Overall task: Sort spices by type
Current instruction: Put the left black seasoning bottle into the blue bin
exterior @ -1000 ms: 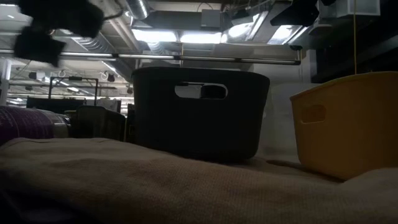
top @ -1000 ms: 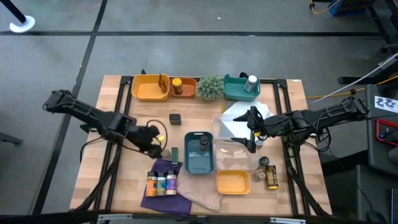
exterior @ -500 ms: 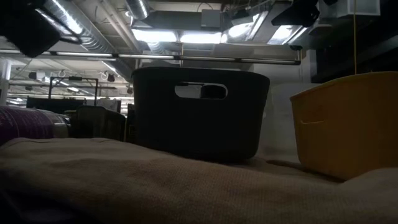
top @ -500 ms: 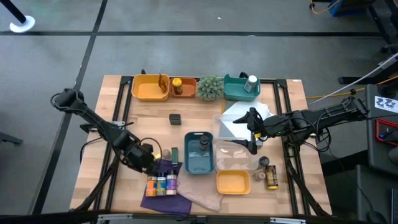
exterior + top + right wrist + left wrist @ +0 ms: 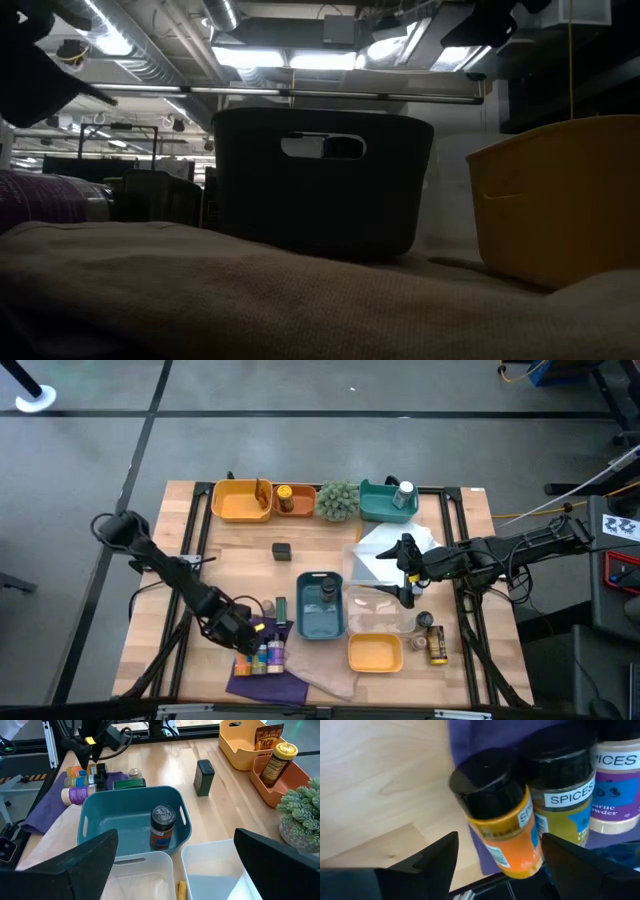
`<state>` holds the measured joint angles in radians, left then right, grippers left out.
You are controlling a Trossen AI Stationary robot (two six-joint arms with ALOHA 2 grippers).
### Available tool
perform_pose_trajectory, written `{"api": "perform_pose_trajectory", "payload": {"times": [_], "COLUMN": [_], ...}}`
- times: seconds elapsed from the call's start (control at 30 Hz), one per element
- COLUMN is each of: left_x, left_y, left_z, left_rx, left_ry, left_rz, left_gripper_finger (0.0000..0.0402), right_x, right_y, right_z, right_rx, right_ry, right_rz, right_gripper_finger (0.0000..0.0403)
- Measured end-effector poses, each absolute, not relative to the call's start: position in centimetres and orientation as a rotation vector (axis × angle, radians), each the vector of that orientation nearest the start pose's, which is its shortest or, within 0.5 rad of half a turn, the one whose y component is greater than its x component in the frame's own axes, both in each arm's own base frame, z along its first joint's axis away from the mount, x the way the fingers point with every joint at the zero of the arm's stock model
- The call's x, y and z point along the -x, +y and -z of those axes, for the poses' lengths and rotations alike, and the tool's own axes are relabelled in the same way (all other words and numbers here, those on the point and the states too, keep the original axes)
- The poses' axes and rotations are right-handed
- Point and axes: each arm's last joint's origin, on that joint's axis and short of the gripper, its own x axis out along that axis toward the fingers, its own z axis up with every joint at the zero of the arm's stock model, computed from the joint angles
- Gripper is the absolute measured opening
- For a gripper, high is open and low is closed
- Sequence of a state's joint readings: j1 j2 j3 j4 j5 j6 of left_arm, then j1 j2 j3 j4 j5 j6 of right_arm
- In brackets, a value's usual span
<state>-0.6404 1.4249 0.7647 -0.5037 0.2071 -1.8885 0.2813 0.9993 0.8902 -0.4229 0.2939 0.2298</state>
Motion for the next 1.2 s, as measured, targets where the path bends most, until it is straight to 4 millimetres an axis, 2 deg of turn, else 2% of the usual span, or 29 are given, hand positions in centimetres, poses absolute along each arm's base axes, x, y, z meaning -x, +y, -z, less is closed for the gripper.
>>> {"api": "perform_pose_trajectory", "payload": {"times": [0.5, 0.77, 1.07, 1.2], "left_x": [-20.1, -20.1, -20.1, -20.1], "left_y": [-15.7, -15.6, -15.6, -15.6], "left_z": [-15.3, -15.2, -15.2, -15.2], "left_rx": [1.211, 1.205, 1.177, 1.174], "left_ry": [1.414, 1.416, 1.404, 1.404], "left_rz": [-0.625, -0.633, -0.613, -0.609], "left_gripper_finger": [0.0269, 0.0267, 0.0198, 0.0192], "right_x": [-20.4, -20.4, -20.4, -20.4], "right_y": [5.0, 5.0, 5.0, 5.0], "right_z": [-31.0, -31.0, -31.0, -31.0], "right_rx": [-0.074, -0.074, -0.074, -0.074], "right_ry": [0.505, 0.504, 0.505, 0.505], "right_rz": [0.071, 0.071, 0.070, 0.071], "right_gripper_finger": [0.0397, 0.0397, 0.0397, 0.0397]}}
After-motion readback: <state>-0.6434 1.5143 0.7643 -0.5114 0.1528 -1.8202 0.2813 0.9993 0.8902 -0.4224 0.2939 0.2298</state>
